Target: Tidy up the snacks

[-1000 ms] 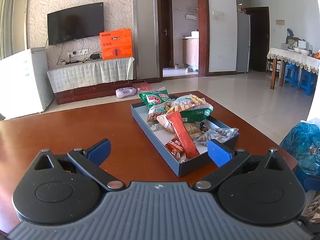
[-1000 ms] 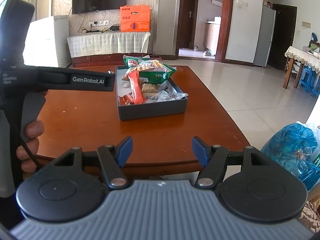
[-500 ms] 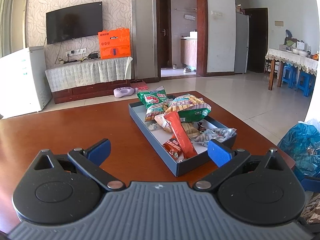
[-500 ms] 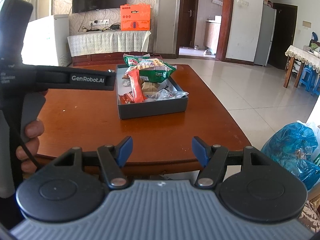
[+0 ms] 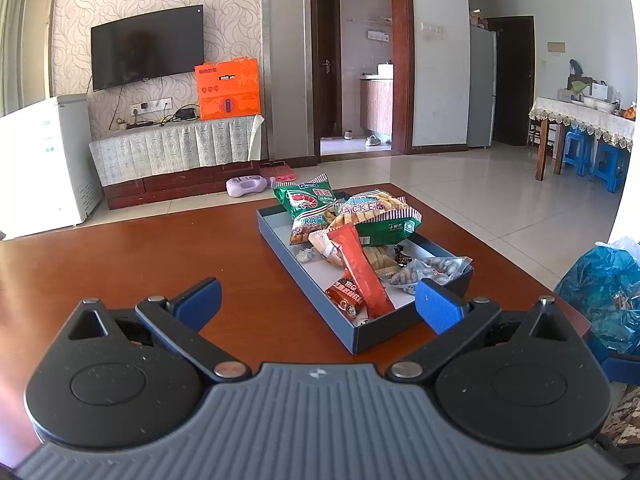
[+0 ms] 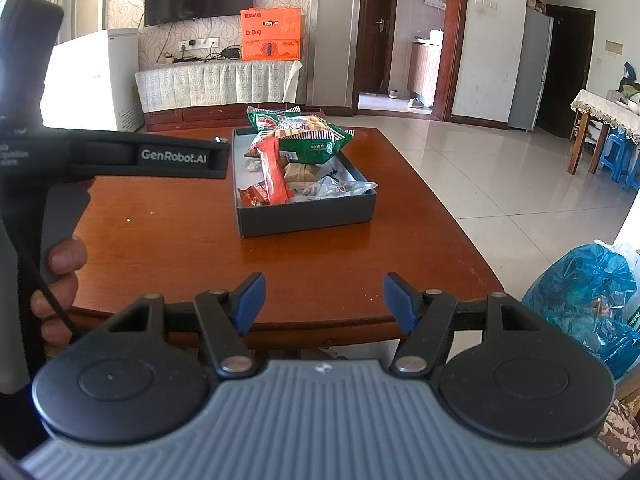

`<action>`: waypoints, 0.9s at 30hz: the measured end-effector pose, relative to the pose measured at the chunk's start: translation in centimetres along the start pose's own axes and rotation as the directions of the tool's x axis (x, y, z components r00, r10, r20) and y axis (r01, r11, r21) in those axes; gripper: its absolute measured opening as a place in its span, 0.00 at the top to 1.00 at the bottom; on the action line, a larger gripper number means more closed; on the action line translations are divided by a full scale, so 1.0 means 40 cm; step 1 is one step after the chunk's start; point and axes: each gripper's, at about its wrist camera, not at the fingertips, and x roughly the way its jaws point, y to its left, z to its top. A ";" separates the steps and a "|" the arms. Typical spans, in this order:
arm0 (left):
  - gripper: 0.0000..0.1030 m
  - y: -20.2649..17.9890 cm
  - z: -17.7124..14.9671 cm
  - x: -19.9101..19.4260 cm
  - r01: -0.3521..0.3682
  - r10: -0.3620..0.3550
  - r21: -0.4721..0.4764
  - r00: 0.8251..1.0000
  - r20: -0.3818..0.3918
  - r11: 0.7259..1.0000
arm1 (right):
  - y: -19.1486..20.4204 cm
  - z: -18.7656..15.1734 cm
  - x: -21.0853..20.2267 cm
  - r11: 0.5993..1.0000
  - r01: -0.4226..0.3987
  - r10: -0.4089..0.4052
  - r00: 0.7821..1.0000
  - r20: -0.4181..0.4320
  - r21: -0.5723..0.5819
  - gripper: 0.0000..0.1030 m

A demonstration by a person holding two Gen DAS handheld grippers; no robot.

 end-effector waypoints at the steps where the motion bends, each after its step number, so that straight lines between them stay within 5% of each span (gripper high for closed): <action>1: 0.00 -0.001 0.000 -0.001 0.000 0.000 0.000 1.000 0.000 1.000 | 0.000 0.000 0.000 1.000 0.000 0.000 1.000 0.000 0.000 0.35; 27: 0.00 -0.003 -0.005 0.001 0.017 -0.017 0.005 1.000 -0.002 1.000 | 0.003 -0.007 0.006 1.000 -0.003 0.003 1.000 -0.006 0.000 0.34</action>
